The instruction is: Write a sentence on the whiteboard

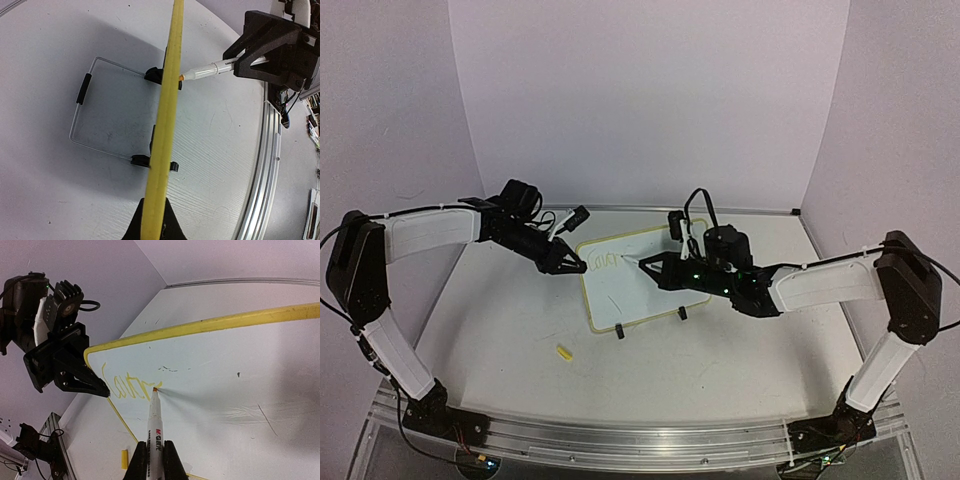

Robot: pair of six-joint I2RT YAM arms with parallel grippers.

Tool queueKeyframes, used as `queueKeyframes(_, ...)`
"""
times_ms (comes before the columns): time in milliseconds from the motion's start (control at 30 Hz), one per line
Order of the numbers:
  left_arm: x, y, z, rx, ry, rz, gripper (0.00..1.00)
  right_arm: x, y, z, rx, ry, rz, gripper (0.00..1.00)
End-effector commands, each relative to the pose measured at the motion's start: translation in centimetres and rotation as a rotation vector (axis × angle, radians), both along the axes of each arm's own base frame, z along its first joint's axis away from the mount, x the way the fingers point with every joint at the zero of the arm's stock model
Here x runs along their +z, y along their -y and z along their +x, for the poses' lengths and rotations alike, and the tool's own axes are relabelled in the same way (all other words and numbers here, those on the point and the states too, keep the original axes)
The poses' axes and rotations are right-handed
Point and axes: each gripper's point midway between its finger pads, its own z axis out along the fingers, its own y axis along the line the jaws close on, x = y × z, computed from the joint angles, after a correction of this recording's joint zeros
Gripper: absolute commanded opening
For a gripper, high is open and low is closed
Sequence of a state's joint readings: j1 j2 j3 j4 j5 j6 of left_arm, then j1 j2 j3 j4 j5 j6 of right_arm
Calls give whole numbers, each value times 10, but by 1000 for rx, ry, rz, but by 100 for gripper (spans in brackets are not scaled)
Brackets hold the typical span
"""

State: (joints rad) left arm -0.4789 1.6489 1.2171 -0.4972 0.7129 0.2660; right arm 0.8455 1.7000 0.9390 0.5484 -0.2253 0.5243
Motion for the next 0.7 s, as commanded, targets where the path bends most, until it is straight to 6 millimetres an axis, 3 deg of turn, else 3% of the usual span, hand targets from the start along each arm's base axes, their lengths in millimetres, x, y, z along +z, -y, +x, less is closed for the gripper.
queueKeyframes(0, -9, -11, 9, 41, 45, 97, 0, 0, 1, 5, -14, 6, -3, 0)
queueKeyframes(167, -9, -11, 9, 41, 46, 97, 0, -3, 9, 4, -42, 4, -15, 0)
queueKeyframes(667, -9, -11, 8, 41, 47, 100, 0, 20, 14, 11, -88, 54, 1, 0)
